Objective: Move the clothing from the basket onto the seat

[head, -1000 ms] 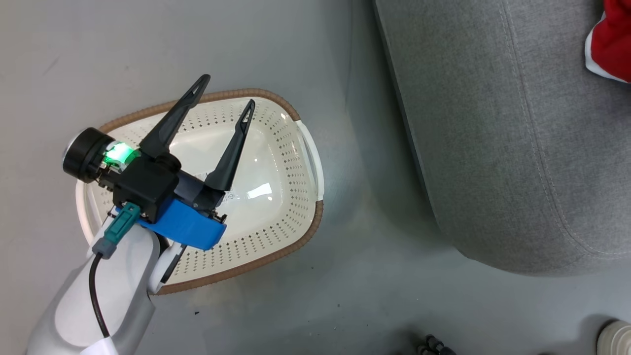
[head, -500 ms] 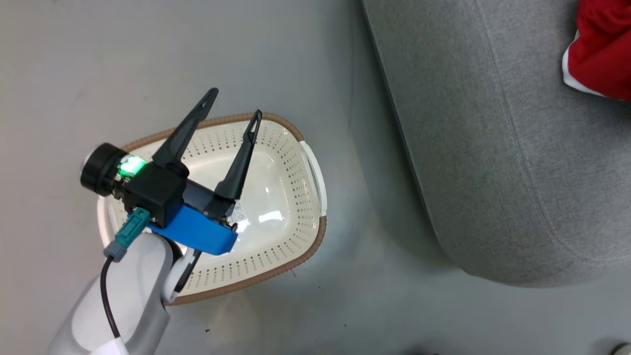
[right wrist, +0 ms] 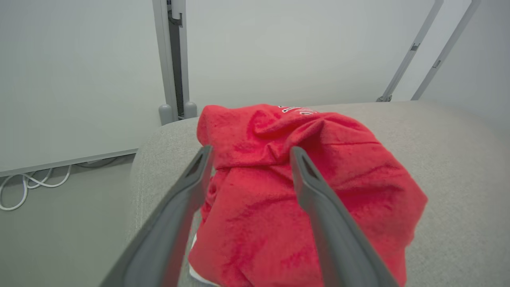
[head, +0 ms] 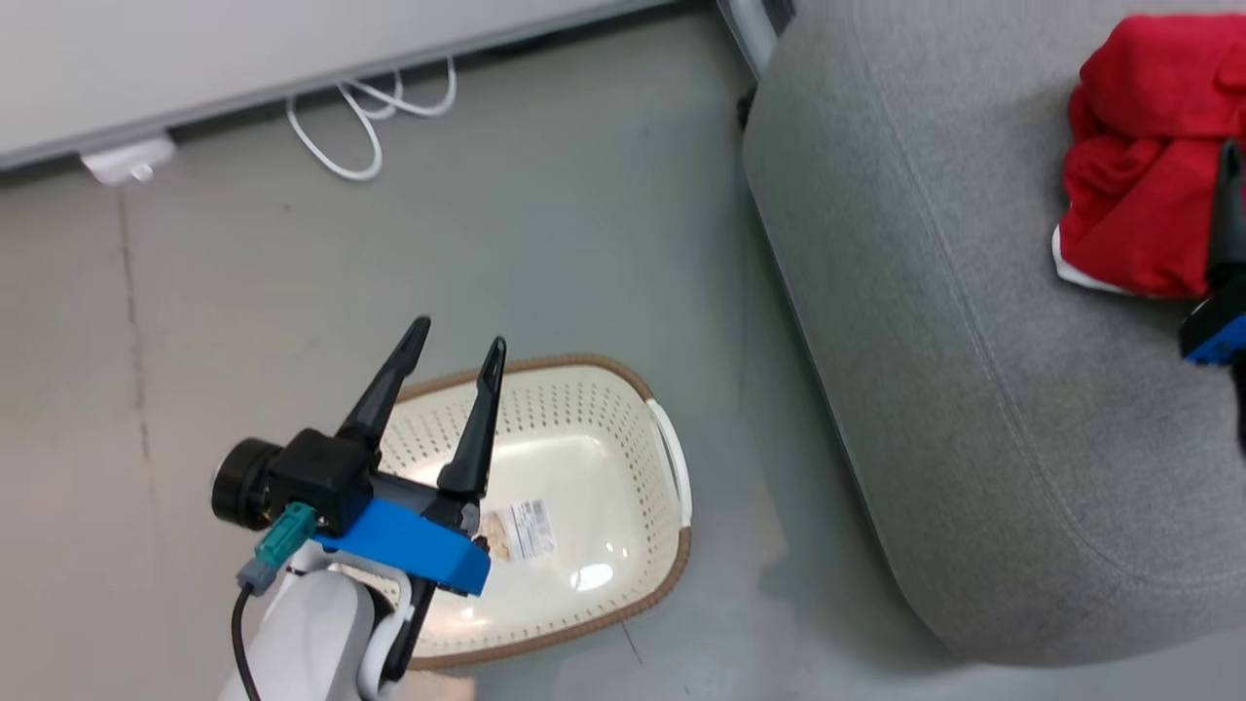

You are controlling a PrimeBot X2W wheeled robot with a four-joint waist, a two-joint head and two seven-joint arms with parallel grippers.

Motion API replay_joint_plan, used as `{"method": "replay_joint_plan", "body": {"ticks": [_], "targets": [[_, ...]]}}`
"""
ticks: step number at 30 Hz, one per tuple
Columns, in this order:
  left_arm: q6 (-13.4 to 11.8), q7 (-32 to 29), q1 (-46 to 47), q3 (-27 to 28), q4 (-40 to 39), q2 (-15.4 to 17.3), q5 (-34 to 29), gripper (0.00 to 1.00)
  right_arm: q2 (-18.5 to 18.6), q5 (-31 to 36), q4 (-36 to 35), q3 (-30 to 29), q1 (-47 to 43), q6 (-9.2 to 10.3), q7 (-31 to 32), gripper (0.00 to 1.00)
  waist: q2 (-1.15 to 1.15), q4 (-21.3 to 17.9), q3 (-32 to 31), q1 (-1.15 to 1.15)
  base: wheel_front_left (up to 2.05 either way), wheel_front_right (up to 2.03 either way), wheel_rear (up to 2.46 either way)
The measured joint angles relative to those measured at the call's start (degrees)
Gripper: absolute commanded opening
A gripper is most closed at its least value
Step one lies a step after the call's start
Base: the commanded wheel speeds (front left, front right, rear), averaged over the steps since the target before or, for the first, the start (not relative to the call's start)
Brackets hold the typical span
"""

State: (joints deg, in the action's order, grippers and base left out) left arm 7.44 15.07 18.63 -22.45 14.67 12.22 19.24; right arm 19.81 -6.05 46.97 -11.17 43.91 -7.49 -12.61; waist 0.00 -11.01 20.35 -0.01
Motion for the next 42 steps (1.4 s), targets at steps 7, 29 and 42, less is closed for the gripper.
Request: {"method": "replay_joint_plan", "body": {"ticks": [7, 29, 42], "targets": [[0.0, 0.0, -4.8, 3.4, 1.3, -2.4, 0.6, 1.00, -2.5, -2.3, -9.2, 3.3, -11.0, 0.00, 0.8, 1.00, 0.00, 3.0, -7.3, -0.01, 0.00, 0.00, 0.00], [0.0, 0.0, -14.1, 10.9, 6.2, -4.4, 2.0, 1.00, -14.6, -0.1, -35.6, 5.5, -38.0, 0.00, 8.5, 1.00, 0.00, 12.5, -20.6, -0.01, 0.00, 0.00, 0.00], [0.0, 0.0, -14.7, 12.1, 7.5, -4.5, 2.0, 1.00, -16.3, -0.1, -37.6, 6.0, -40.7, 0.00, 9.7, 1.00, 0.00, 13.6, -21.2, 0.00, 0.00, 0.00, 0.00]]}}
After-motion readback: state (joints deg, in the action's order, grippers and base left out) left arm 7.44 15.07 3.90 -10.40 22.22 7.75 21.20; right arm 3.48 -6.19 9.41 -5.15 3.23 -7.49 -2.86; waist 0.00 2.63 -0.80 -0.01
